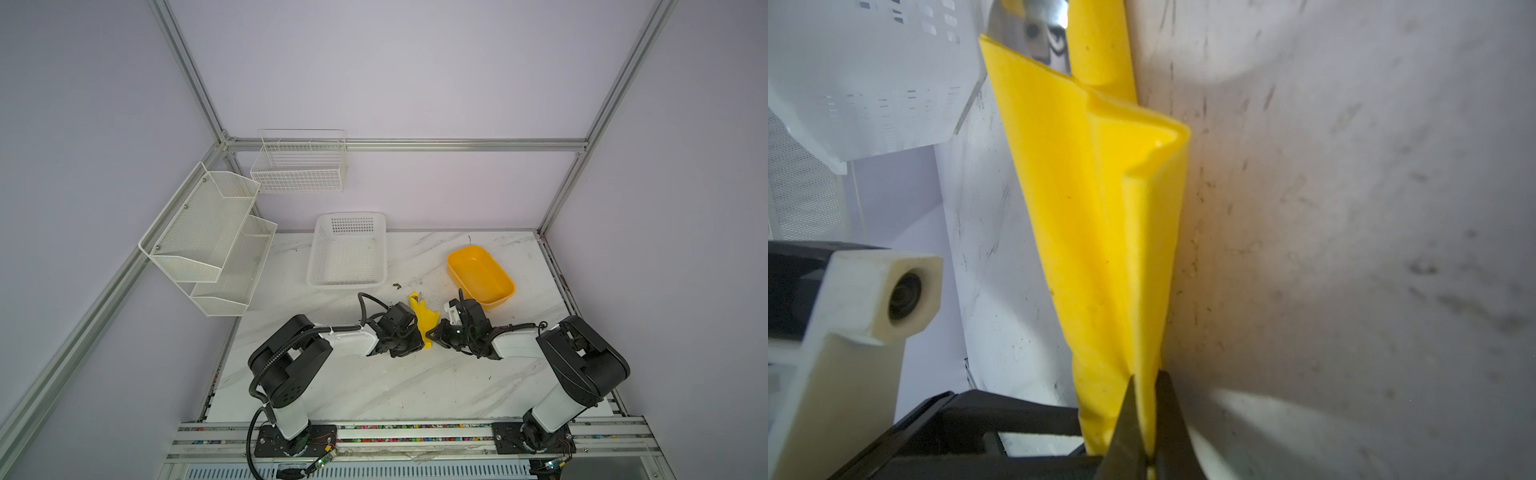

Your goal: Place the utensils on the paper napkin and roll it up

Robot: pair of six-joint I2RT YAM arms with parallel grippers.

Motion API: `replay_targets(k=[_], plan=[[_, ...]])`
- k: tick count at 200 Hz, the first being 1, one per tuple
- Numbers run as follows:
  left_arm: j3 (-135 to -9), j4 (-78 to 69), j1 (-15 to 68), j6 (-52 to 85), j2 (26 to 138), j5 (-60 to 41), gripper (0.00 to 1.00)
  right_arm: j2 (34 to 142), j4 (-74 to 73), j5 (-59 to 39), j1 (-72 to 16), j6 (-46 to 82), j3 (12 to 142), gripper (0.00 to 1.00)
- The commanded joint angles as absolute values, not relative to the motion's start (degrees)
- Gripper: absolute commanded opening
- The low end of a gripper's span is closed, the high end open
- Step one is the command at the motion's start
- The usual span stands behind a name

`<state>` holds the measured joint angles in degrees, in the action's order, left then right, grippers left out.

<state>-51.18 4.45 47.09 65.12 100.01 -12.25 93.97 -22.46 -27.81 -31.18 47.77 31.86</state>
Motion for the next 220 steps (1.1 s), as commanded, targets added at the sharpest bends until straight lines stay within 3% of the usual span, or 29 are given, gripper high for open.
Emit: replay_targets(k=[1, 38, 79, 98, 124, 148, 220], plan=[[-49.15, 4.99, 47.71, 64.56, 100.61, -14.23, 0.3, 94.75, -20.3, -25.84, -31.2, 48.35, 30.25, 0.07], [-49.08, 5.87, 48.16, 64.03, 100.78, -14.2, 0.31, 94.83, -20.3, -25.8, -31.28, 48.41, 30.45, 0.07], [-48.97, 6.41, 48.25, 64.03, 99.02, -12.76, 0.23, 94.53, -20.04, -25.58, -31.24, 48.52, 30.56, 0.07], [-48.67, 5.07, 48.25, 63.31, 96.29, -12.12, 0.29, 94.49, -19.91, -25.64, -31.29, 48.46, 30.47, 0.07], [-46.28, 2.73, 48.21, 65.15, 92.25, -7.31, 0.46, 94.49, -19.78, -25.71, -31.31, 48.39, 30.59, 0.07], [-45.5, -0.03, 47.34, 67.54, 92.72, -4.88, 0.55, 94.87, -19.64, -25.82, -31.28, 48.28, 30.77, 0.08], [-49.41, 3.74, 47.35, 69.61, 100.22, -7.64, 0.49, 94.86, -19.77, -25.96, -31.29, 48.26, 30.6, 0.08]])
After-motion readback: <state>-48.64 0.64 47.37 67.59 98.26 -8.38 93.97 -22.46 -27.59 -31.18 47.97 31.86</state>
